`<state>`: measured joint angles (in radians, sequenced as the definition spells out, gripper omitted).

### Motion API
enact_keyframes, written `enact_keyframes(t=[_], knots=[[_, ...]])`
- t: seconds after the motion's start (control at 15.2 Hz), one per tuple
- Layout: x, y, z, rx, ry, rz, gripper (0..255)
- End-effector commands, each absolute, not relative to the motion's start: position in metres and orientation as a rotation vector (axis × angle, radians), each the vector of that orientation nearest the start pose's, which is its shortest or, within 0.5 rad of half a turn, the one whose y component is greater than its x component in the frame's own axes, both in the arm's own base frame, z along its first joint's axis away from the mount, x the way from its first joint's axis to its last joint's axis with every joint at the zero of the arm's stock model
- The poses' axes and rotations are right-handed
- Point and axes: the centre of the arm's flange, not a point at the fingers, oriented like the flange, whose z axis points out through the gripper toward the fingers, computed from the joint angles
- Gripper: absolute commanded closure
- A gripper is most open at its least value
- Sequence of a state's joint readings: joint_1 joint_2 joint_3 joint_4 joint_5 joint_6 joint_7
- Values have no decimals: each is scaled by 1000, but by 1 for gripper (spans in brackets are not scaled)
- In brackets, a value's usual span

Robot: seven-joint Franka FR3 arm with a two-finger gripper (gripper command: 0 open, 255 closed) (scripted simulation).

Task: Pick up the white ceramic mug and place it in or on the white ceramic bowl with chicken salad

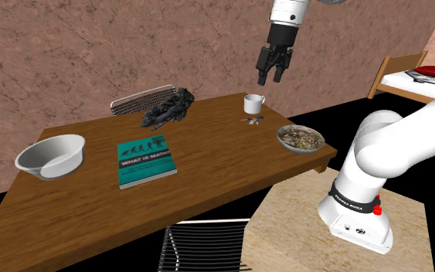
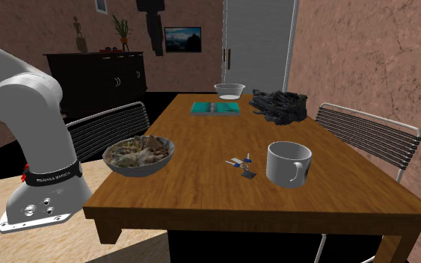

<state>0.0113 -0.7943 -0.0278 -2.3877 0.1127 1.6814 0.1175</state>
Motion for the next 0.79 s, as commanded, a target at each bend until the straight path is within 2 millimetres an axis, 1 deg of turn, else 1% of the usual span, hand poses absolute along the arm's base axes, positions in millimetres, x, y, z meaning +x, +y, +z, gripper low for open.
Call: enact_keyframes(t=[0.0, 0.73], knots=[[315, 3, 589, -2996, 201, -121, 0], [401, -87, 519, -3059, 196, -69, 0]])
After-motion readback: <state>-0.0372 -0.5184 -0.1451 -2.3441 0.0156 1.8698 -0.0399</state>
